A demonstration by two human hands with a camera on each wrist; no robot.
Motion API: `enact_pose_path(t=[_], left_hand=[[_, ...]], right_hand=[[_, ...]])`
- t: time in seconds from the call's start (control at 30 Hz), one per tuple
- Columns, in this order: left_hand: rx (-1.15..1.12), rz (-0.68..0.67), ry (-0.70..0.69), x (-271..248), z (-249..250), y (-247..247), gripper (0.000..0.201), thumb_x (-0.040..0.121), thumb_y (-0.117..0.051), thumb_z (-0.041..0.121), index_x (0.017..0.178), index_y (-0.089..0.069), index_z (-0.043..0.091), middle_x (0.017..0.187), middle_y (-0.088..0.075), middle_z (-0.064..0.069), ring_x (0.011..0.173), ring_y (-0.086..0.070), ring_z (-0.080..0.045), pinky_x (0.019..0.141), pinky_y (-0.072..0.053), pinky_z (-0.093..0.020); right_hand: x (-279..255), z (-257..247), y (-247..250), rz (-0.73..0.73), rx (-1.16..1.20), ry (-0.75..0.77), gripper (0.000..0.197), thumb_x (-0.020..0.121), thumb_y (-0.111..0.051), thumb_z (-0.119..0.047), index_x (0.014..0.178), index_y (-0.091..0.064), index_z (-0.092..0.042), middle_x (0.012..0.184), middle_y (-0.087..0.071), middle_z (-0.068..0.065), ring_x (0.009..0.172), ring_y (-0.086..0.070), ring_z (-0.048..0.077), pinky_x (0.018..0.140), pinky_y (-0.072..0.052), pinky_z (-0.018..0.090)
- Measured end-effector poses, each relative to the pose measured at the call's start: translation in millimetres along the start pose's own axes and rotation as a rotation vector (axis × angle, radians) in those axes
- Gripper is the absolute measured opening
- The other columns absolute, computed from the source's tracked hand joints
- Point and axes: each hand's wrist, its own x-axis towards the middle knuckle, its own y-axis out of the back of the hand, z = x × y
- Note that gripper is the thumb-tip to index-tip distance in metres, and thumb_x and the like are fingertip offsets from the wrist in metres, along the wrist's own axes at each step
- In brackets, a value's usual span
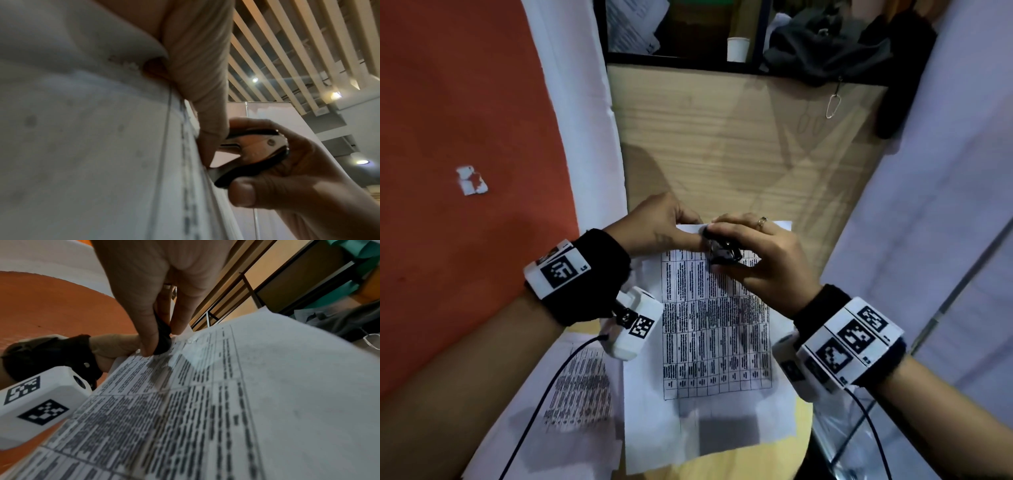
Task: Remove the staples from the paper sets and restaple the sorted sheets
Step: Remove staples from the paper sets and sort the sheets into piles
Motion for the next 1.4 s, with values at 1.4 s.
enact_pose_path(t=[1.4], left_hand=[[-0.204,-0.124,0.041,-10,21,-2,0.028,0.074,-0.076,0.004,0.06,-0.072,0.028,0.056,-0.059,0.011,0.056,-0.049,0.001,0.054,-0.038,-0.013]], right_hand=[[7,-10,18,-0.042,-0.086,0.065,0.03,0.073,-0.074,-0.022,0.095,-0.069,-0.002,0.092,-0.068,0.01,0.076,-0.065,0.028,0.06,-0.055,0.043]])
